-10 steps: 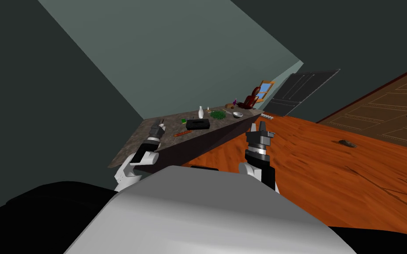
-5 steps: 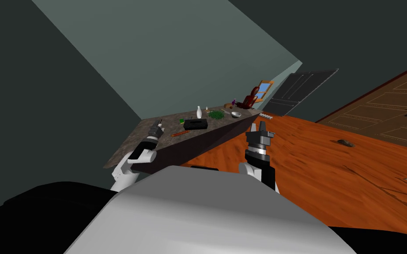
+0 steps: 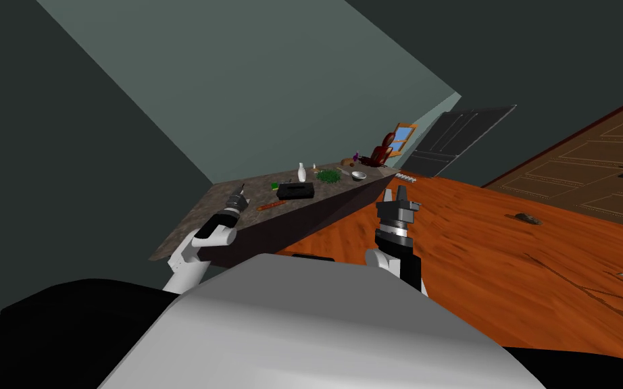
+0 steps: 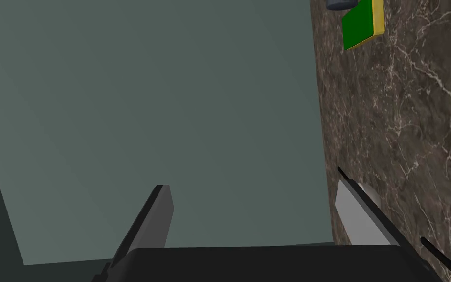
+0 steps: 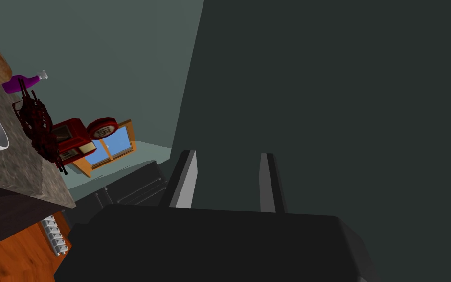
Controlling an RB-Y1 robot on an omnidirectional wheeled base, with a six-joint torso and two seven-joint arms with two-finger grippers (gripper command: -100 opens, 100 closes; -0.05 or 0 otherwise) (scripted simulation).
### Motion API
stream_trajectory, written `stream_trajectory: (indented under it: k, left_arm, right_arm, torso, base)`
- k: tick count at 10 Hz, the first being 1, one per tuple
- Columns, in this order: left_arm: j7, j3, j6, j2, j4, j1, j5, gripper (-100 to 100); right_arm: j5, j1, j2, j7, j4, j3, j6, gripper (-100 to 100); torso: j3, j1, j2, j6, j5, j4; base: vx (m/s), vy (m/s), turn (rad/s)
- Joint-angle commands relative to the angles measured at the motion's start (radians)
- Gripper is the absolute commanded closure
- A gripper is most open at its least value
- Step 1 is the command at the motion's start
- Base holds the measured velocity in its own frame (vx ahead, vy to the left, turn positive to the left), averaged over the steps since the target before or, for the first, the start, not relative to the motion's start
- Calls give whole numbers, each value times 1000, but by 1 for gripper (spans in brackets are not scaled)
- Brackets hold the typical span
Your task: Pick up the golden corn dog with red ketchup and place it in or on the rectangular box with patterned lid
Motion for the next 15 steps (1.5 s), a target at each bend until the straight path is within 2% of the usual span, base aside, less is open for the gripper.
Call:
stream_trajectory:
  k: [1, 3, 4, 6, 7, 9, 10, 12, 13, 15]
  left_arm:
    - [15, 15, 50, 28, 29, -10, 27, -100]
    - [15, 15, 84, 28, 29, -10, 27, -100]
    - [28, 29, 124, 49, 51, -25, 49, -100]
    - [28, 29, 162, 49, 51, -25, 49, -100]
    - [40, 41, 200, 71, 73, -41, 70, -100]
    - [40, 41, 241, 71, 73, -41, 70, -100]
    - [51, 52, 274, 91, 94, -56, 91, -100]
    - [51, 52, 321, 91, 94, -56, 91, -100]
    - [62, 62, 348, 110, 115, -73, 110, -100]
    - [62, 62, 403, 110, 115, -73, 110, -100]
  right_arm:
    - [0, 0, 0, 0, 0, 0, 0, 0]
    - [0, 0, 0, 0, 0, 0, 0, 0]
    - [0, 0, 0, 0, 0, 0, 0, 0]
    - [0, 0, 0, 0, 0, 0, 0, 0]
    - [0, 0, 0, 0, 0, 0, 0, 0]
    - [0, 0, 0, 0, 0, 0, 0, 0]
    - [0, 0, 0, 0, 0, 0, 0, 0]
    - [0, 0, 0, 0, 0, 0, 0, 0]
    - [0, 0, 0, 0, 0, 0, 0, 0]
    - [0, 0, 0, 0, 0, 0, 0, 0]
  torso:
    - [0, 0, 0, 0, 0, 0]
    - [0, -1, 0, 0, 0, 0]
    - [0, 0, 0, 0, 0, 0]
    - [-1, -2, -1, 0, 0, 0]
    - [0, 0, 0, 0, 0, 0]
    - [-1, -1, -1, 0, 0, 0]
    - [0, 1, 0, 0, 0, 0]
    - [-1, 0, -1, 0, 0, 0]
    - [0, 0, 0, 0, 0, 0]
    - [-1, -1, -2, 0, 0, 0]
  base:
    - [21, -44, -24]
    - [20, -46, 0]
    - [33, -55, -22]
    - [26, -49, 0]
    - [36, -59, -25]
    - [31, -35, 0]
    - [34, -38, -20]
    - [31, -37, -2]
    - [52, -54, -20]
    - [32, -36, -3]
